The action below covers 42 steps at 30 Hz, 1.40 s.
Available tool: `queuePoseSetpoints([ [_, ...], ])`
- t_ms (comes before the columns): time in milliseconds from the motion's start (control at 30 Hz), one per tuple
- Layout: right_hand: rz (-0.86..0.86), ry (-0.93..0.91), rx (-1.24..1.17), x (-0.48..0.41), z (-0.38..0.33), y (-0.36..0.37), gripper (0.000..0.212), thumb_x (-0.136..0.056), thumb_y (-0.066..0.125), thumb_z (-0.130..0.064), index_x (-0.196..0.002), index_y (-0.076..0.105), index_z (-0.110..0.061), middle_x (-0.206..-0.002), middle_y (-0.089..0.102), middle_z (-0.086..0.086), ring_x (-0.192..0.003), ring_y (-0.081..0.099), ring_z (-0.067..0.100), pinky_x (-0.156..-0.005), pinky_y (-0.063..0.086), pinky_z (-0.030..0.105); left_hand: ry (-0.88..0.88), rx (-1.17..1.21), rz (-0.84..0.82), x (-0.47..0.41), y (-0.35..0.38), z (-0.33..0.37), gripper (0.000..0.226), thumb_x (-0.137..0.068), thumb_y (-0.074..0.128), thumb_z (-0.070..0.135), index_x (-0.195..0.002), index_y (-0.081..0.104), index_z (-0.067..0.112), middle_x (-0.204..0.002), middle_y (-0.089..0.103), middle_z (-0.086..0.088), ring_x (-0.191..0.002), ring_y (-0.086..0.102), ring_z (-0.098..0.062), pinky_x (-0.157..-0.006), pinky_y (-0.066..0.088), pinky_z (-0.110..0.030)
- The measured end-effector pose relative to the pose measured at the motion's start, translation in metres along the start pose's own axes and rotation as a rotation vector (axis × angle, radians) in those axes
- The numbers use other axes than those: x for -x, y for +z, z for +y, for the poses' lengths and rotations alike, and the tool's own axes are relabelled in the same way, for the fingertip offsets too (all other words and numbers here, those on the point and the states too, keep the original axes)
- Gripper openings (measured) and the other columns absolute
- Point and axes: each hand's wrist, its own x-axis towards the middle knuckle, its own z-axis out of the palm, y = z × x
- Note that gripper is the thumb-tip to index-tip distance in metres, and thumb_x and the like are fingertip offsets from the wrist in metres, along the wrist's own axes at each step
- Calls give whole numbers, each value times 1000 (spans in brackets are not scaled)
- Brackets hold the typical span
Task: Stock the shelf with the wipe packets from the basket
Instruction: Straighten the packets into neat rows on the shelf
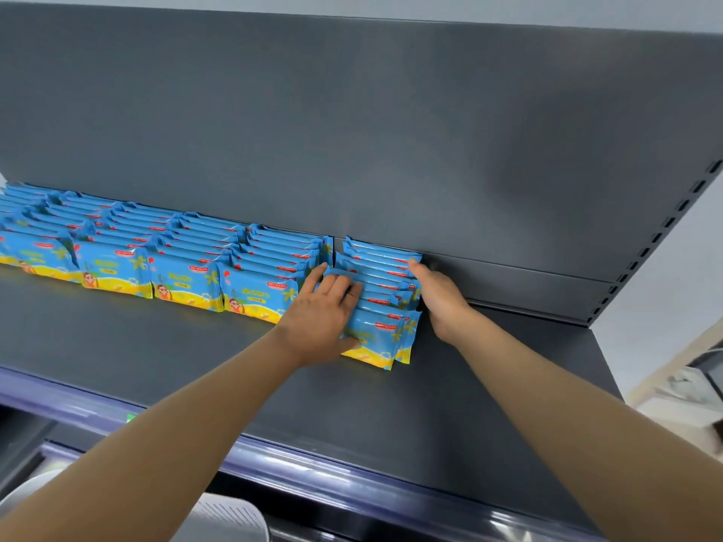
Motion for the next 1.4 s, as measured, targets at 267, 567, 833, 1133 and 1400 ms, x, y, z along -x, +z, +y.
queuePoseSetpoints([
  [267,0,48,-355,25,7,35,42,-89,53,-49,-120,47,-21,-103,69,6,-81,70,21,-62,58,34,-30,22,-44,6,2,-1,102,-77,52,65,-148,0,13,-151,15,-6,-140,11,-23,-115,-9,-43],
  [567,28,44,-319,14,-11,20,45,-91,46,-54,-99,65,-14,-90,75,5,-83,71,21,-78,56,35,2,25,-52,1,5,-4,99,-83,51,60,-148,-5,9,-156,8,-11,-144,3,-24,-112,-17,-40],
  [833,35,27,-320,9,-12,16,40,-94,44,-50,-93,64,-16,-89,73,3,-82,70,16,-74,54,31,9,58,-48,4,7,-9,98,-83,50,59,-148,-8,13,-157,1,-8,-145,-2,-21,-110,-20,-39],
  [1133,-20,41,-310,7,-14,9,43,-95,40,-50,-105,63,-16,-93,72,-1,-78,68,8,-66,51,25,27,101,-63,-2,4,-11,99,-78,55,59,-149,2,15,-156,8,-7,-144,2,-20,-113,-14,-40],
  [1400,-116,46,-386,10,-19,21,45,-96,41,-47,-108,61,-8,-106,70,12,-95,69,24,-84,55,40,27,128,-79,3,4,-13,98,-82,50,60,-148,-6,16,-157,-3,-7,-144,-6,-19,-112,-17,-36],
])
